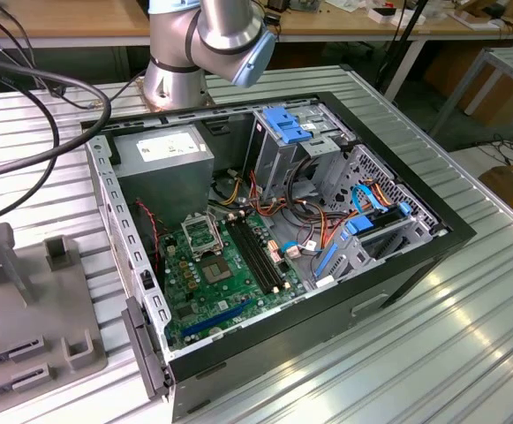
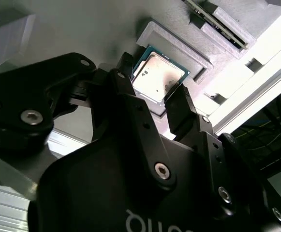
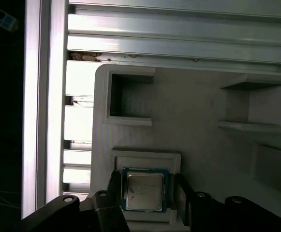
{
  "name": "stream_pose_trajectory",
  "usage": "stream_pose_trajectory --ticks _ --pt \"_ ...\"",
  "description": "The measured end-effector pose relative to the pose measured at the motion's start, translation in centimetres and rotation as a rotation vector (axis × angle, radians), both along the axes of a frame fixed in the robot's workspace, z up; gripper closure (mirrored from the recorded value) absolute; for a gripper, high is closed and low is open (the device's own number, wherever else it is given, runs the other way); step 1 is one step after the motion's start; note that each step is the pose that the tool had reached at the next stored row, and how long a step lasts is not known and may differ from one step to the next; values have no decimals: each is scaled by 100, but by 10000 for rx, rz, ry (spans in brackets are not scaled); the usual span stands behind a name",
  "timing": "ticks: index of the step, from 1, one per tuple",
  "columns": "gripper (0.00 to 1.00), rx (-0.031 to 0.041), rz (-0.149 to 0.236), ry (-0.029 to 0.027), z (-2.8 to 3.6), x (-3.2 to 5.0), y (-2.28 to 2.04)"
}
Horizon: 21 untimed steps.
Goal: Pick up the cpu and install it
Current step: 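Pick up the cpu and move it towards the insertion slot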
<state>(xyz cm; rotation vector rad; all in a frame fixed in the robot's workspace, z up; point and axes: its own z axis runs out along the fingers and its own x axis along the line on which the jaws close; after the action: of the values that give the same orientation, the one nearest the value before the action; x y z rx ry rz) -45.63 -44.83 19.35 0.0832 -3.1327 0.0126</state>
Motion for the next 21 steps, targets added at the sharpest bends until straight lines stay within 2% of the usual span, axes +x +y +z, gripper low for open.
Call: stream_pose_trajectory --ticks 12,13,14,15,21 --pt "47 2 -1 -2 -3 0 1" --pt "40 3 -1 -5 -4 0 1" --pt "40 3 -1 -4 -4 0 1" --pt "33 2 -1 -2 -3 0 0" --pt "33 1 -63 -4 -5 -2 -17"
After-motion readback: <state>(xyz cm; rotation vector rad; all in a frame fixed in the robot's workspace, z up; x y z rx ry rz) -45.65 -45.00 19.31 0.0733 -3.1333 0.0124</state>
